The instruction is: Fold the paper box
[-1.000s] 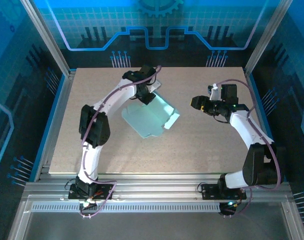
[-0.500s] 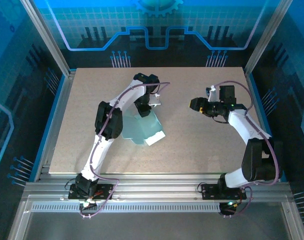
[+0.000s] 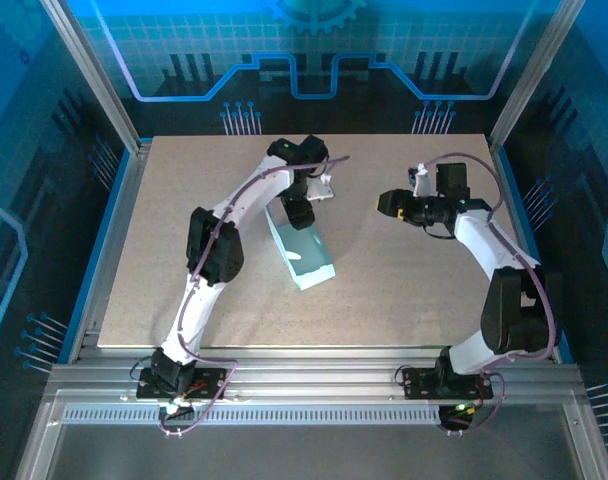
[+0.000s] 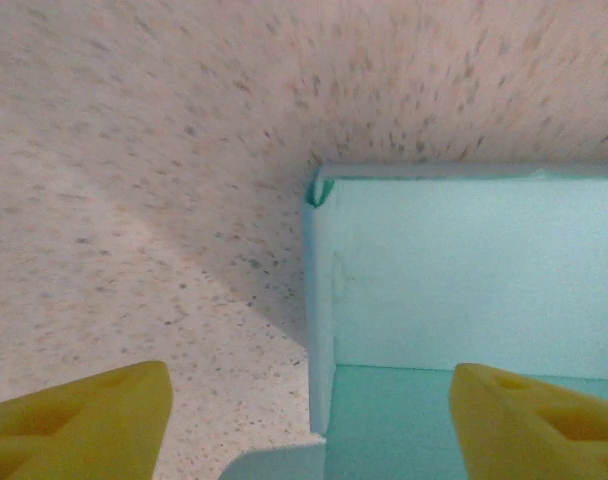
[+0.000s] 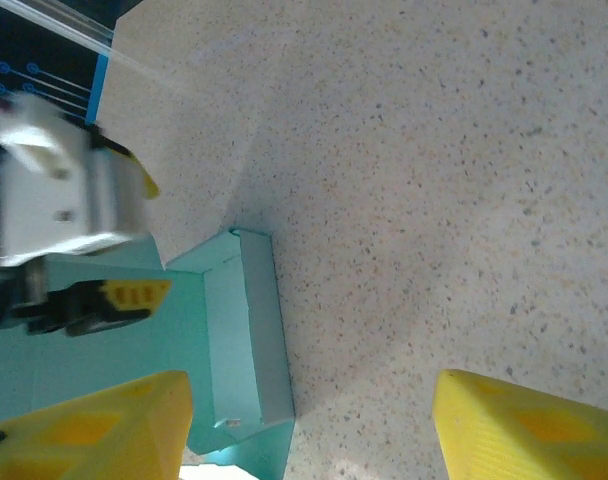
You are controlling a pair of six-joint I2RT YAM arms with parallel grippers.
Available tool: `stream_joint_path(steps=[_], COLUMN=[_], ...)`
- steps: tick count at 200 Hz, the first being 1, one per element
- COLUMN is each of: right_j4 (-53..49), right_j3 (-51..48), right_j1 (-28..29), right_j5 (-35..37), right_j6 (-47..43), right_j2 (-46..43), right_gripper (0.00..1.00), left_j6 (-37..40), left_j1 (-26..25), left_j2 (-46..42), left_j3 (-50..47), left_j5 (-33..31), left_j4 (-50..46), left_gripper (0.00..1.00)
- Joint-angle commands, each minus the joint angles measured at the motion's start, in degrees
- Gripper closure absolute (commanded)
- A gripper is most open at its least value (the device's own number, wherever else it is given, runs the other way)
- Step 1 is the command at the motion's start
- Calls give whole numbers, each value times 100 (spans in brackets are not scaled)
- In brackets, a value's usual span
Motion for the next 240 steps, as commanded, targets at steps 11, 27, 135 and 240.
stream_joint_path(steps=[11, 27, 135, 240], right_j4=[-595, -679, -3024, -4465], right_j3=[767, 1149, 5108, 7527], right_j1=[559, 877, 2246, 2678], right_j5=[487, 644, -479, 139], right_j6=[-728, -1113, -6899, -7918], right_j2=[589, 976, 4340, 6058], right_gripper=[34, 34, 35, 52], left_j6=[-731, -1392, -5932, -8994], left_j1=[3, -23, 1308, 2834], left_j2=[-1363, -2037, -7100, -7739], left_j3=[-509, -1016, -6857, -9335], left_j5=[674, 759, 818, 2143], left_j4=[1225, 2154, 4469, 4834], left_gripper=[15, 2, 1, 8])
